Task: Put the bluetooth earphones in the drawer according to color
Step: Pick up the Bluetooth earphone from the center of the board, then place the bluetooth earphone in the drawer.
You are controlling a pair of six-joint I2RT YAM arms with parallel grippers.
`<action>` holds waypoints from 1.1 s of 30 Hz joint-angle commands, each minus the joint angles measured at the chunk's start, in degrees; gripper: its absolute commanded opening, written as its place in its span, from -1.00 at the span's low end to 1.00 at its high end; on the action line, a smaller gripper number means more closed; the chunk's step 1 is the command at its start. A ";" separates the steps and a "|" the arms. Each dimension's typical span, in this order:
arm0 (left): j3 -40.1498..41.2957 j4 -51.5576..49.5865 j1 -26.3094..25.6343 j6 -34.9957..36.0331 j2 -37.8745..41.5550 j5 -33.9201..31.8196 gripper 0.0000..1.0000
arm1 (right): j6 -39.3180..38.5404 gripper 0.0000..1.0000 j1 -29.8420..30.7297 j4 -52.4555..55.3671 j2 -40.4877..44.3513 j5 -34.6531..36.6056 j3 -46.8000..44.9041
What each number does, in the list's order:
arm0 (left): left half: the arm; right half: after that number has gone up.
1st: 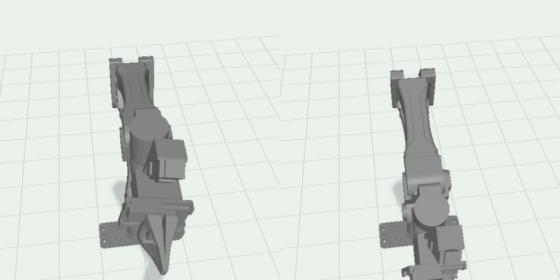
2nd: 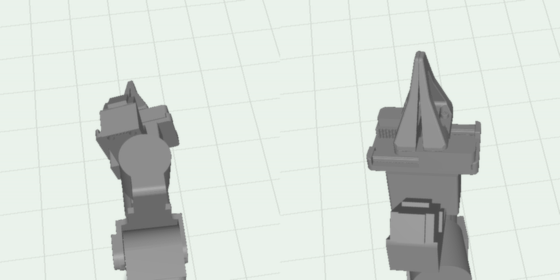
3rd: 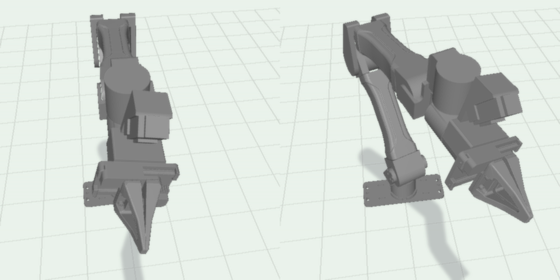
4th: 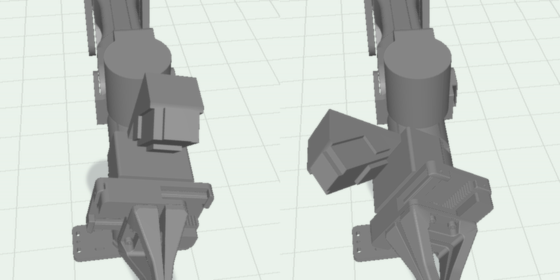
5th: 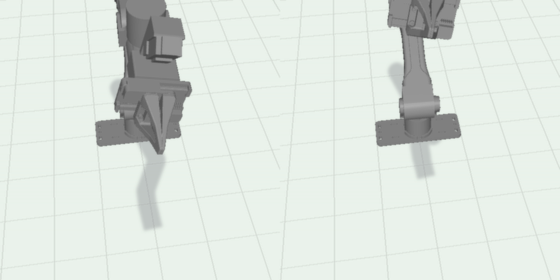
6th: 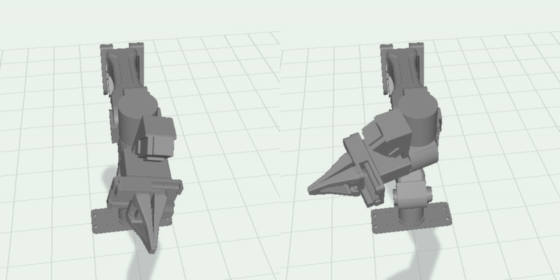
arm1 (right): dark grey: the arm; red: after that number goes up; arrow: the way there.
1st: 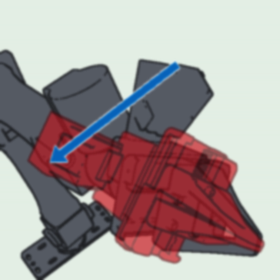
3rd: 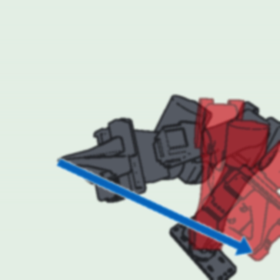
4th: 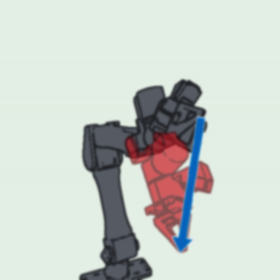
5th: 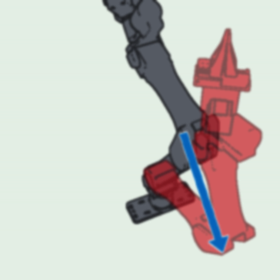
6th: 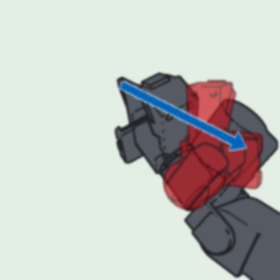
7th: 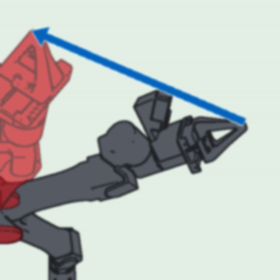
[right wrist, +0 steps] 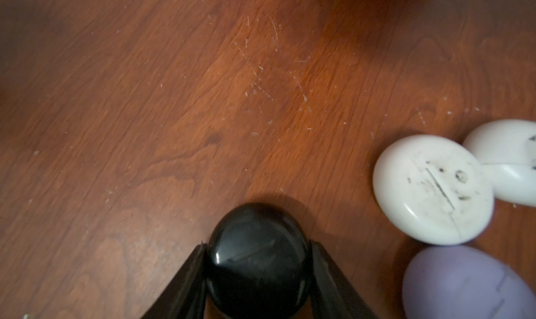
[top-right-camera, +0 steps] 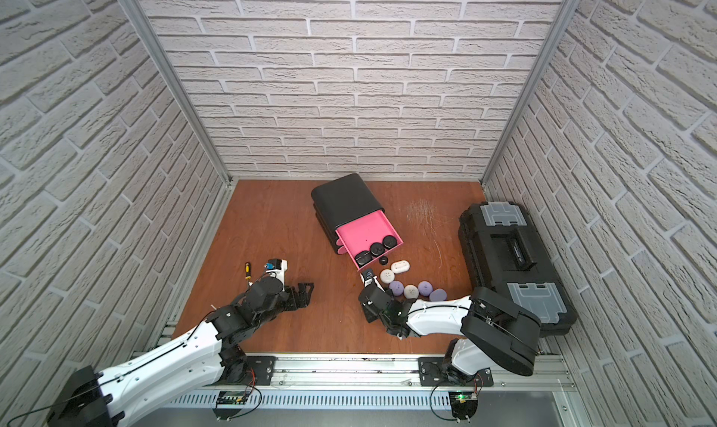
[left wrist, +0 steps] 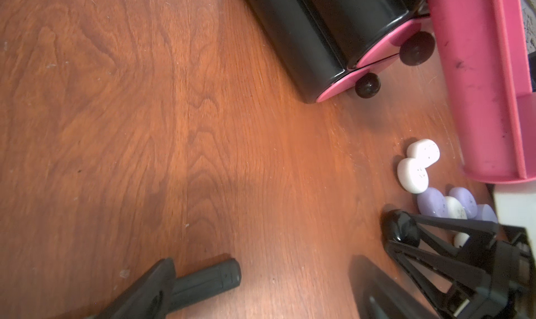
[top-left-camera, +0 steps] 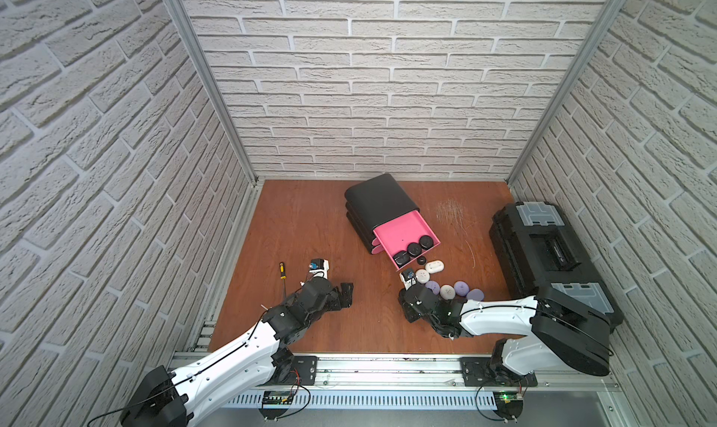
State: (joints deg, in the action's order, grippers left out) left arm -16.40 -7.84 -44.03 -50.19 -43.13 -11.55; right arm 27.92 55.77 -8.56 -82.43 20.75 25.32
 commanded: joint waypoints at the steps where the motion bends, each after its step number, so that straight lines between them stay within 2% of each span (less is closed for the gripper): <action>1: 0.98 -0.60 0.52 -0.10 1.10 -0.64 0.97 | 0.00 -0.39 1.22 4.05 0.50 -1.98 1.16; 5: 0.78 -1.26 0.52 0.07 1.52 -0.89 0.97 | -1.39 -0.52 2.06 6.72 4.58 -3.41 2.38; 12: -0.89 -4.58 0.52 1.40 1.47 -2.27 0.97 | -3.53 -0.52 2.11 8.65 10.85 -13.59 6.26; 18: -1.00 -7.00 0.48 1.59 5.90 -3.33 0.97 | -4.09 -0.50 2.06 11.61 12.88 -19.54 13.54; 26: -1.14 -8.67 0.49 1.70 7.20 -3.47 0.97 | -8.35 -0.50 -0.38 21.78 9.46 -17.28 27.04; 33: -1.28 -9.92 0.52 2.20 8.46 -4.09 0.96 | -9.38 -0.49 -7.38 27.55 5.34 -12.62 34.33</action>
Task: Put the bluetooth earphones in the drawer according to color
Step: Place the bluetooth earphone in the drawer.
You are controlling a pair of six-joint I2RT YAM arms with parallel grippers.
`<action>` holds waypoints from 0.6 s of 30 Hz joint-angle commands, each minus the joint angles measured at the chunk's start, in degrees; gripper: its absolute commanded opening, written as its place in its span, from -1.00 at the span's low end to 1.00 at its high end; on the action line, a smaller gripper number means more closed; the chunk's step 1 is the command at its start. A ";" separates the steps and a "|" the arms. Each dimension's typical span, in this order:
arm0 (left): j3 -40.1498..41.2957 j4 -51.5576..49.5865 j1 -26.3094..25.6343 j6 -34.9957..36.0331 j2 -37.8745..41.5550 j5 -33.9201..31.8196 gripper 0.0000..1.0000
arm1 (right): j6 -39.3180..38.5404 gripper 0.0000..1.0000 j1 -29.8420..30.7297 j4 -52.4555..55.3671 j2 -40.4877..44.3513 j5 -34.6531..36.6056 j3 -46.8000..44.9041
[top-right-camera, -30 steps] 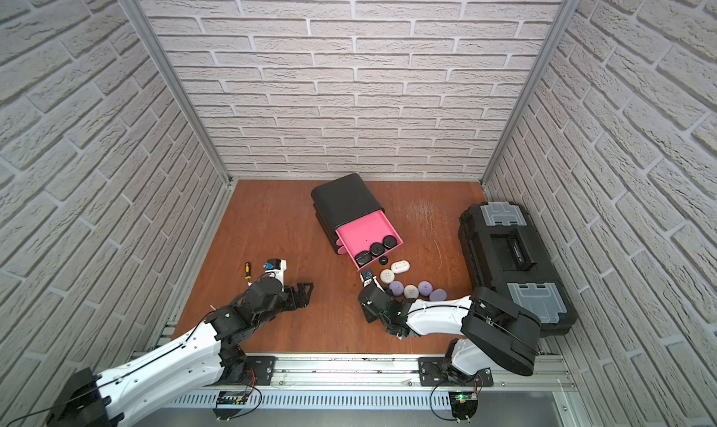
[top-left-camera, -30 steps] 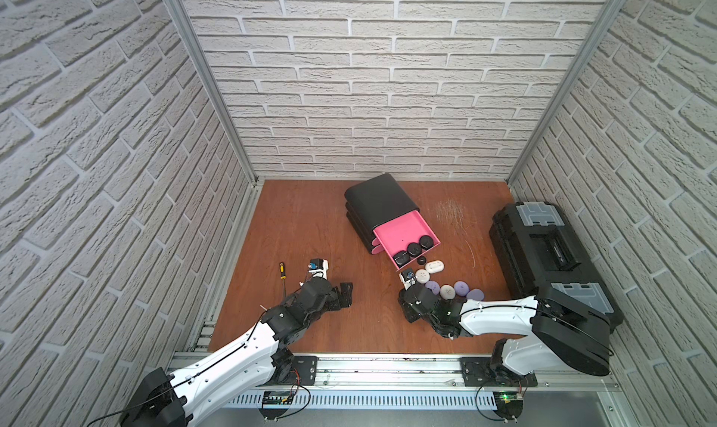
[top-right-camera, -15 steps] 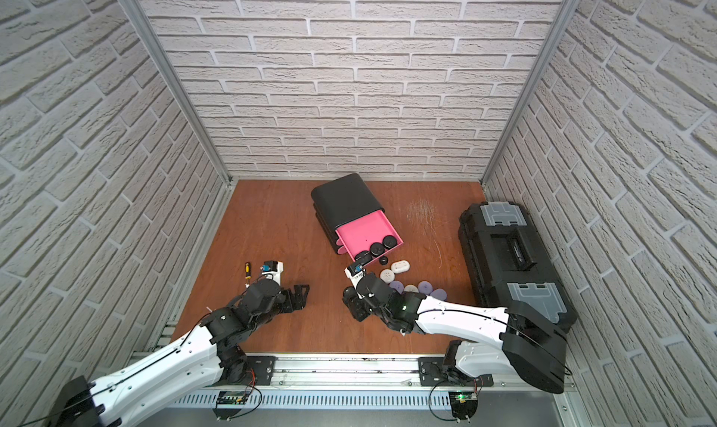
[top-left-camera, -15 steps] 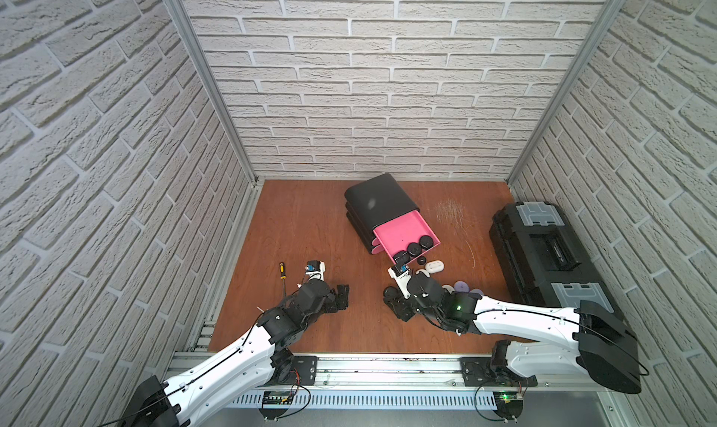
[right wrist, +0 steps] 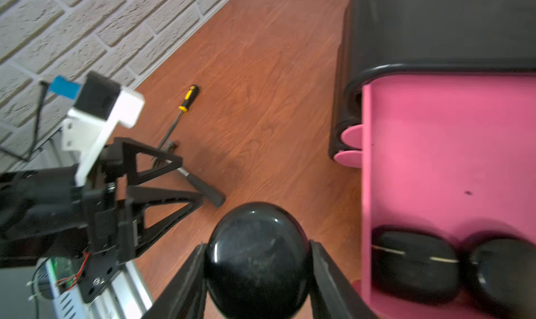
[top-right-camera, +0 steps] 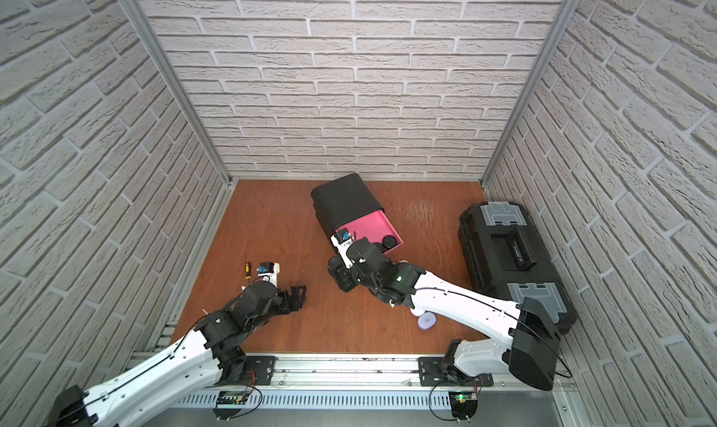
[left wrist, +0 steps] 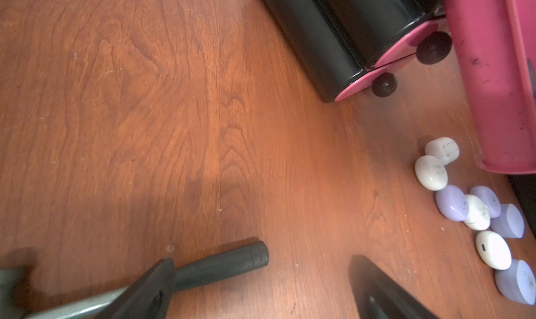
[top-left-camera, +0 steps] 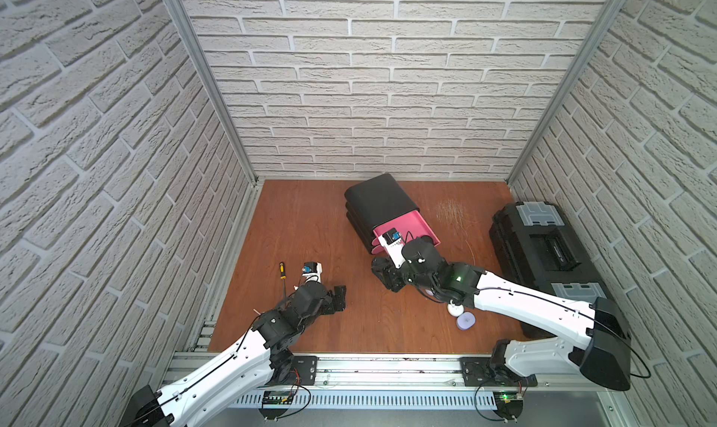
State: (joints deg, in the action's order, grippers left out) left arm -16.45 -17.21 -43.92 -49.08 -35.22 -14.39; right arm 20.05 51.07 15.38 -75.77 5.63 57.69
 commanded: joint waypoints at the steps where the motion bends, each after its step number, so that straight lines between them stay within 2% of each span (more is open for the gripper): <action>1: -1.22 -0.46 0.40 1.16 0.53 -1.25 0.97 | -1.51 -0.49 -3.92 4.22 -2.01 2.82 2.79; 7: -1.13 0.54 0.42 1.35 -0.63 -1.08 0.97 | -1.31 -0.49 -10.48 6.45 -6.28 2.90 6.71; 18: -0.63 2.40 0.49 1.62 -2.70 -0.92 0.97 | -2.72 -0.47 -14.85 6.04 -15.20 1.60 12.66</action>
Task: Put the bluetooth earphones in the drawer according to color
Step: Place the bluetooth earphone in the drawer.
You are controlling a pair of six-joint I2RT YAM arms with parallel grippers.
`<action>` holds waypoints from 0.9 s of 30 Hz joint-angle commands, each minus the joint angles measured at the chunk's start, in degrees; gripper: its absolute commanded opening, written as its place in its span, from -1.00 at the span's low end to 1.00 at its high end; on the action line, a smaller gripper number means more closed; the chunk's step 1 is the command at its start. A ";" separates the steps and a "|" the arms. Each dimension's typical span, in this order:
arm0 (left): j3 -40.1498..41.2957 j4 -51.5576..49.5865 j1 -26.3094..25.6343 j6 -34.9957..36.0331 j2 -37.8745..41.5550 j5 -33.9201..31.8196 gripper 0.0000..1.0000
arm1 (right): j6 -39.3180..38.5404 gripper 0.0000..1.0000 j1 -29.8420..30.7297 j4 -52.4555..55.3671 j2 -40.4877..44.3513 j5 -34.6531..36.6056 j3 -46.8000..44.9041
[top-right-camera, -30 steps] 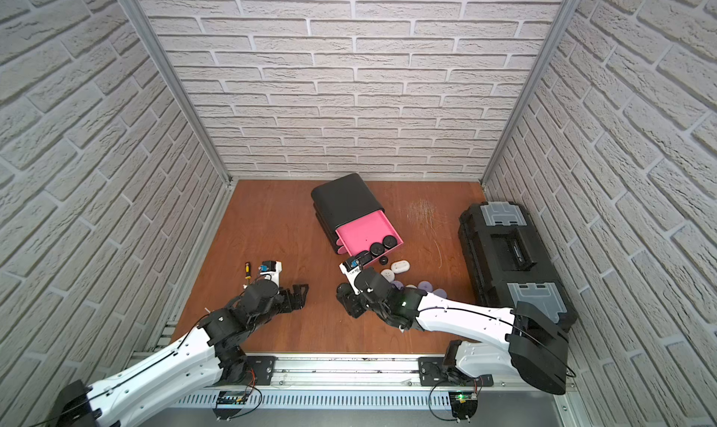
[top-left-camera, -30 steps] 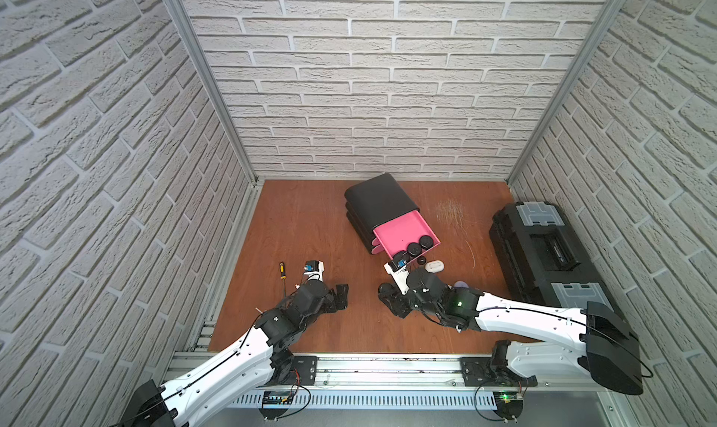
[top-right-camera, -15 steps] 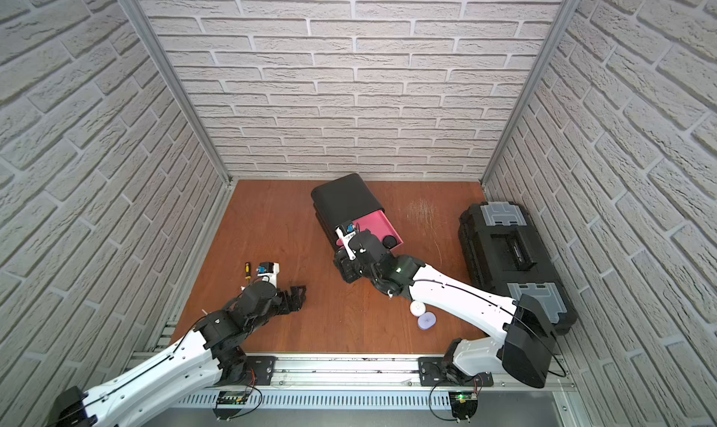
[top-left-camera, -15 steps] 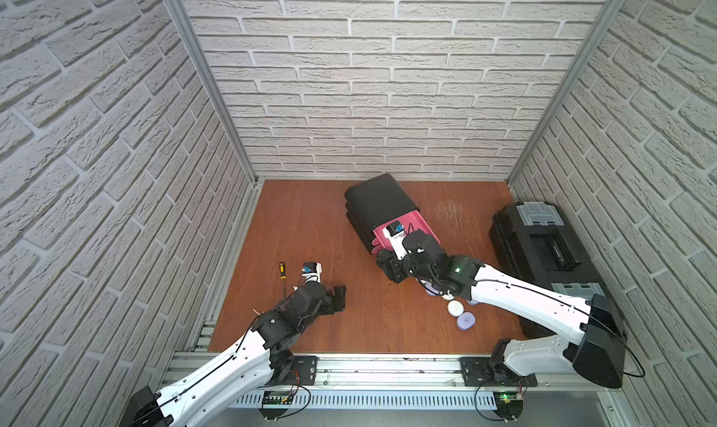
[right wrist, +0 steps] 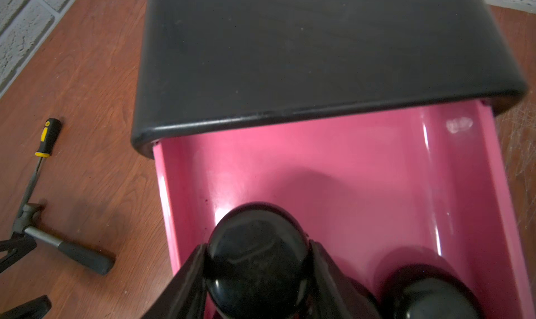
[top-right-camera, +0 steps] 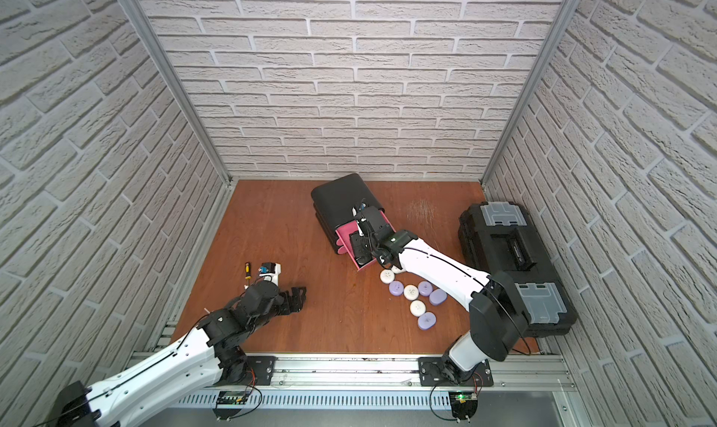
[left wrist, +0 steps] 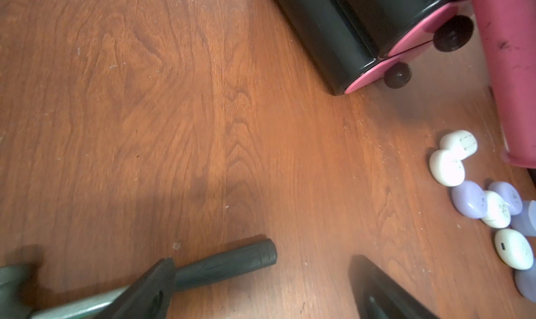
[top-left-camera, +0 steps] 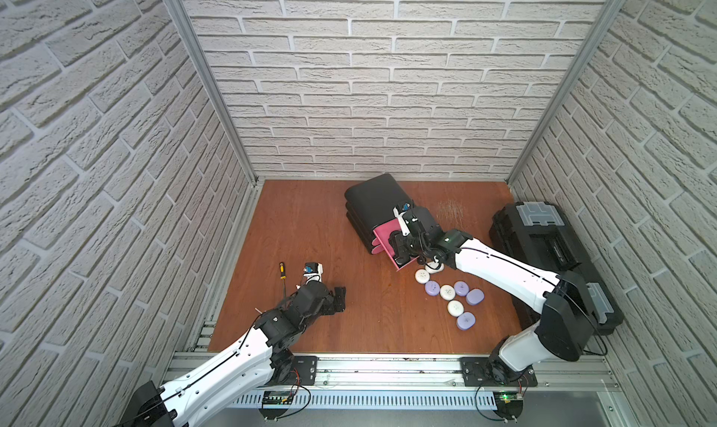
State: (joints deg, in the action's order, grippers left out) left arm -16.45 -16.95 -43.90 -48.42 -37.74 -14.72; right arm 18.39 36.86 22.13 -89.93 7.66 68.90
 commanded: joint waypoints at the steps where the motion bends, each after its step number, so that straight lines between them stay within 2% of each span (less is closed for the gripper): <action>1: -0.52 2.27 0.48 0.88 -0.25 -0.73 0.97 | -1.16 -0.46 -0.88 -0.92 -1.65 -0.28 1.65; 12: -0.69 3.31 0.40 1.05 -1.36 -0.92 0.97 | -0.59 -0.37 -2.60 -1.52 -4.27 0.08 2.55; 17: -1.34 4.48 0.46 1.14 -3.16 -0.66 0.97 | -1.00 -0.04 -3.18 -0.67 -4.55 -0.10 3.25; 27: -10.31 1.38 1.24 5.68 -8.36 -0.10 0.97 | -1.78 0.31 -3.40 0.69 -1.59 -1.86 3.14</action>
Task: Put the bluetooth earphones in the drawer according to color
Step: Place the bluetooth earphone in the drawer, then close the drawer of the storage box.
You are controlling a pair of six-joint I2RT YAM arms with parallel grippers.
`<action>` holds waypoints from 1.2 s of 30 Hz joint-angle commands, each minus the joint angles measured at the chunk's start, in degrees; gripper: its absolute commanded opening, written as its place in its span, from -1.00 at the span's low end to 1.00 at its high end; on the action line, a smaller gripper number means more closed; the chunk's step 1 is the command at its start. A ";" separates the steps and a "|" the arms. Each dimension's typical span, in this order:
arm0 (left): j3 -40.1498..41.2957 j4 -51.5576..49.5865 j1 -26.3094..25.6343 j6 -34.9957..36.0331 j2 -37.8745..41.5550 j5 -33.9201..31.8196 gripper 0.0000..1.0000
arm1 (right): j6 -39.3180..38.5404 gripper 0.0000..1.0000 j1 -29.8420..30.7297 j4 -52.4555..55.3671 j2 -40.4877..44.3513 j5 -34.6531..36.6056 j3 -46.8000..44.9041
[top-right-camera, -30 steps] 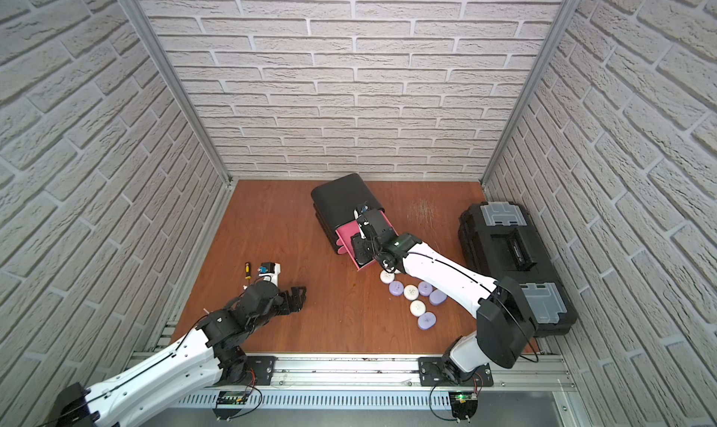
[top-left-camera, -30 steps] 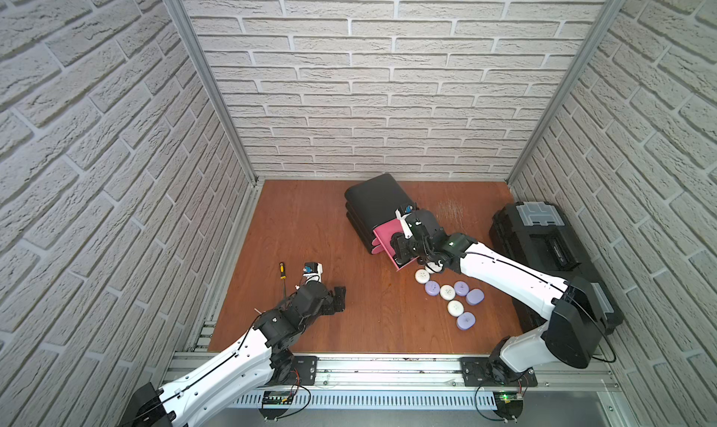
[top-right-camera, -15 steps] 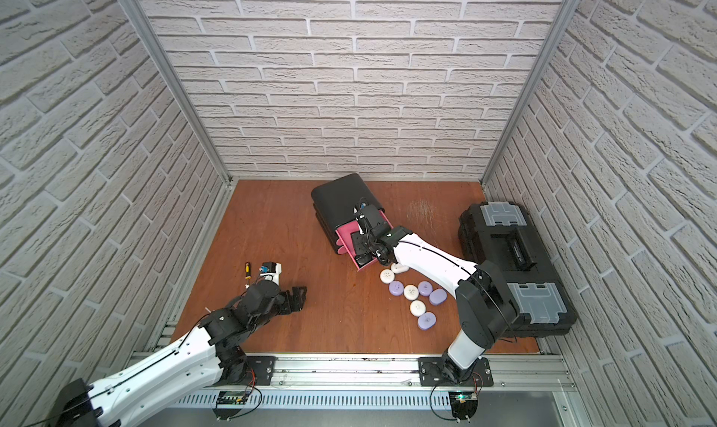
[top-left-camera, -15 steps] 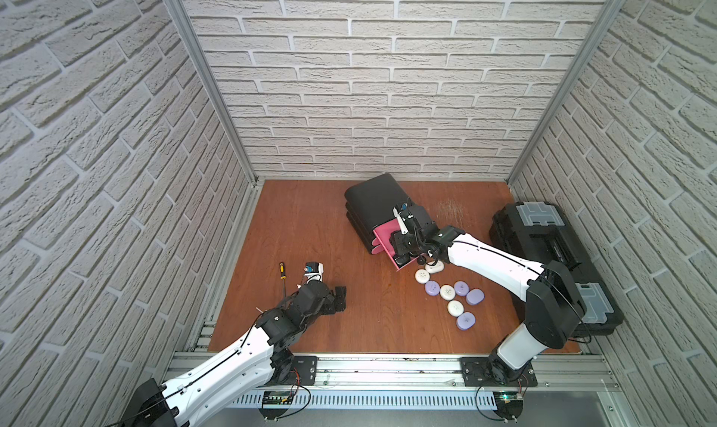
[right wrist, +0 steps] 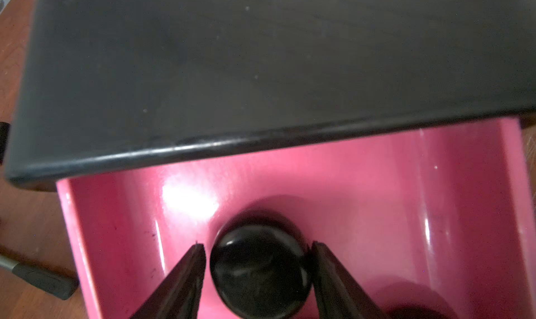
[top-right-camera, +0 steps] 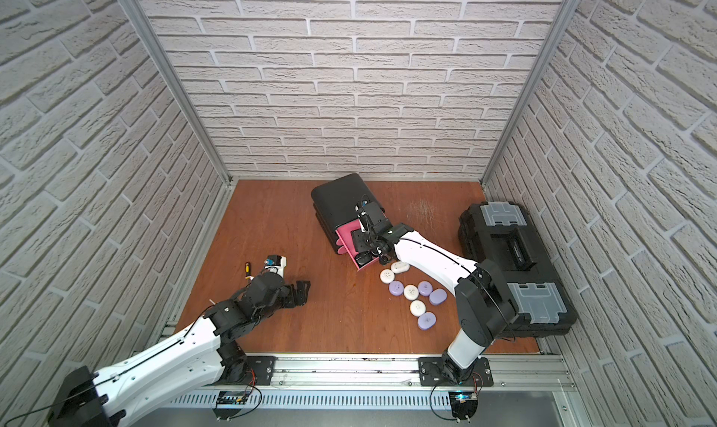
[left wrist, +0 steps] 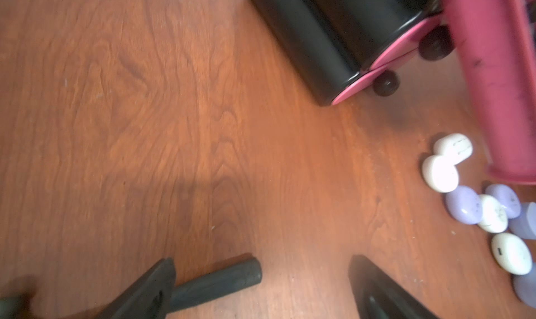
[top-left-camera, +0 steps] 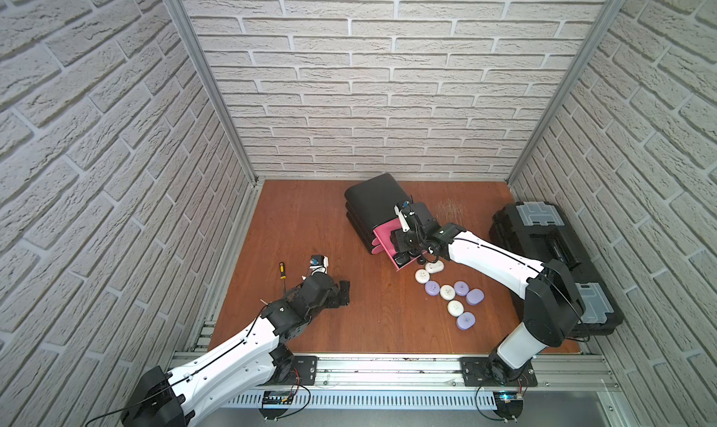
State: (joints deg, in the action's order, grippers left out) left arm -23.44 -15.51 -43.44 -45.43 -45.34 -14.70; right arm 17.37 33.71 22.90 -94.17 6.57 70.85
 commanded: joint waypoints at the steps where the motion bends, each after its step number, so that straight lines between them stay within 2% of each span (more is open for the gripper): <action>1: -4.66 -0.54 1.20 3.39 -1.32 0.37 0.97 | -0.94 0.37 -0.31 0.11 2.97 -0.99 1.22; 6: -11.98 -3.25 4.14 6.56 -4.16 4.17 0.96 | -1.29 0.40 -0.51 1.38 5.13 -1.96 1.07; 13: -28.97 -12.68 8.13 12.95 -12.17 7.16 0.97 | -1.67 0.40 -0.67 3.44 12.00 -3.66 -1.64; 18: -42.49 -19.38 10.38 17.30 -20.43 8.34 0.97 | -1.16 0.33 -1.91 4.21 18.71 -5.21 -7.04; 23: -52.47 -22.79 11.85 19.84 -27.35 10.11 0.97 | 0.47 0.28 -5.61 4.96 26.56 -7.62 -14.74; 30: -68.70 -28.30 12.44 24.81 -40.96 9.55 0.97 | 2.38 0.13 -11.11 6.57 38.00 -10.26 -24.76; 36: -82.36 -33.77 12.58 28.19 -54.12 6.29 0.97 | 3.36 -0.05 -14.36 5.60 42.29 -13.86 -31.20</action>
State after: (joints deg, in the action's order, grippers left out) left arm -101.49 -44.95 -31.42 -20.47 -95.46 -6.46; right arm 19.77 20.25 29.76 -52.84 -4.16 41.78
